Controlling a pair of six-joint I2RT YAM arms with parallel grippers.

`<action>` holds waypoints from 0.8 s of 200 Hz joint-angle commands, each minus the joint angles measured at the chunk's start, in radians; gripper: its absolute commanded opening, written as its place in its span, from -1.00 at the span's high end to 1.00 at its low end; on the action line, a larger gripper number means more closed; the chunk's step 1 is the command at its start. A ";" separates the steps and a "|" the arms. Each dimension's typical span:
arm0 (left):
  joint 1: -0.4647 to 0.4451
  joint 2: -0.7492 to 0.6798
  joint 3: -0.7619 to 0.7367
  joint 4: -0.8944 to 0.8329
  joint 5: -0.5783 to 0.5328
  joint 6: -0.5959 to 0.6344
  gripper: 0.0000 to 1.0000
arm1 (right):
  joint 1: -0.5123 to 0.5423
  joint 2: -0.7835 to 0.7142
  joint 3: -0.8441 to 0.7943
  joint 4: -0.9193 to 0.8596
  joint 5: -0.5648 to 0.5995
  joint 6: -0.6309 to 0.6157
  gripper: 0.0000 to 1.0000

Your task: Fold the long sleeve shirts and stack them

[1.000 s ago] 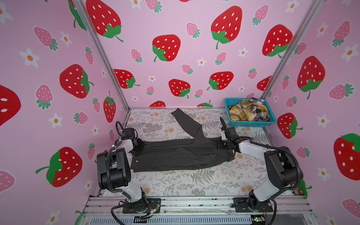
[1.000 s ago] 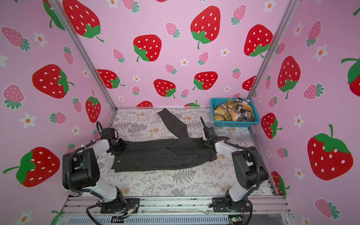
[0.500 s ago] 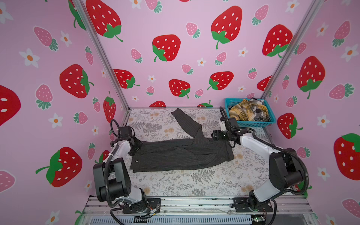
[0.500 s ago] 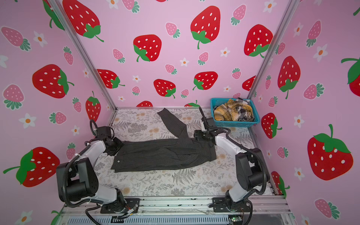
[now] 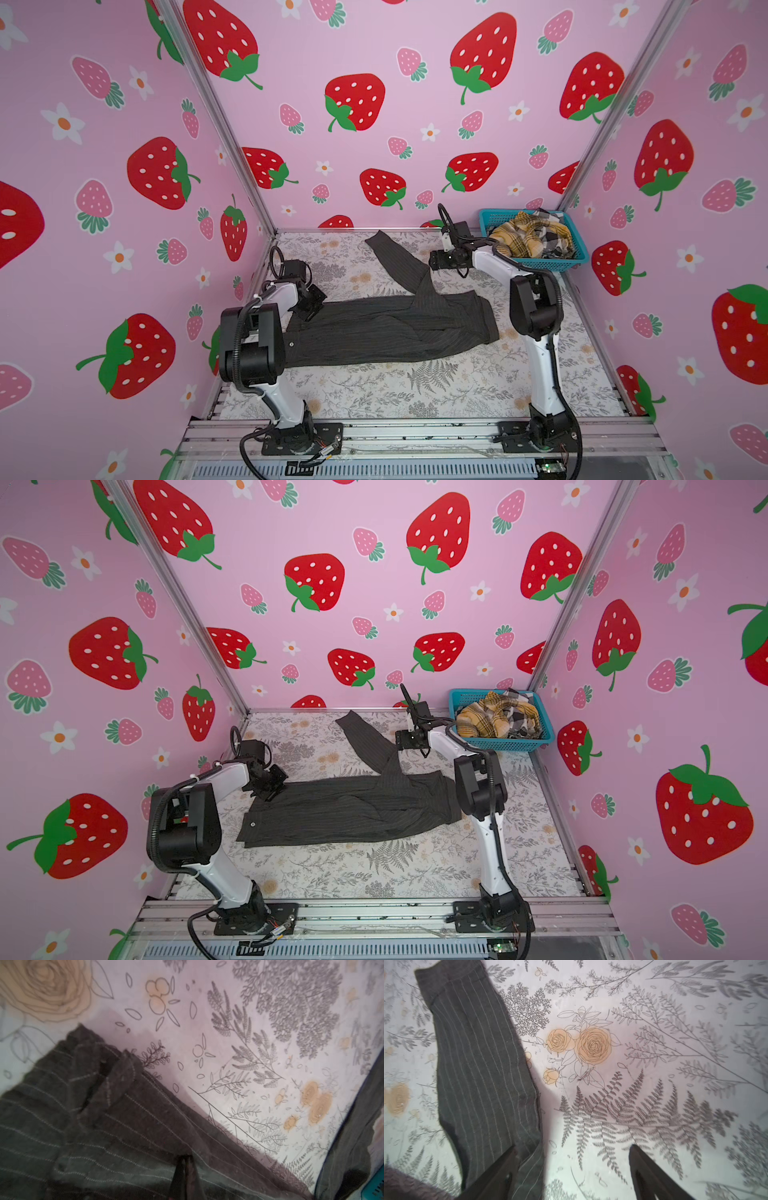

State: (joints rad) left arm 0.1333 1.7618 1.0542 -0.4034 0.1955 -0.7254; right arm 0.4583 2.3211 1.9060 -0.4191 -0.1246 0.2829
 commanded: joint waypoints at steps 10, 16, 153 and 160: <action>0.006 0.082 0.087 0.013 0.003 0.011 1.00 | 0.024 0.097 0.170 -0.084 -0.059 -0.061 -0.61; 0.006 0.099 0.098 0.010 0.001 0.015 1.00 | 0.029 0.122 0.201 -0.095 -0.069 -0.068 -0.58; 0.008 -0.031 0.015 -0.036 0.002 0.002 1.00 | 0.149 0.130 0.293 -0.100 -0.010 -0.108 0.92; 0.008 -0.048 0.014 -0.043 0.006 0.000 0.82 | 0.178 0.086 0.241 -0.080 0.008 -0.120 0.92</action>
State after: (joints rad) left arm 0.1383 1.7695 1.0817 -0.4042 0.2020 -0.7128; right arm 0.5621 2.5736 2.2440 -0.5201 -0.1719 0.2104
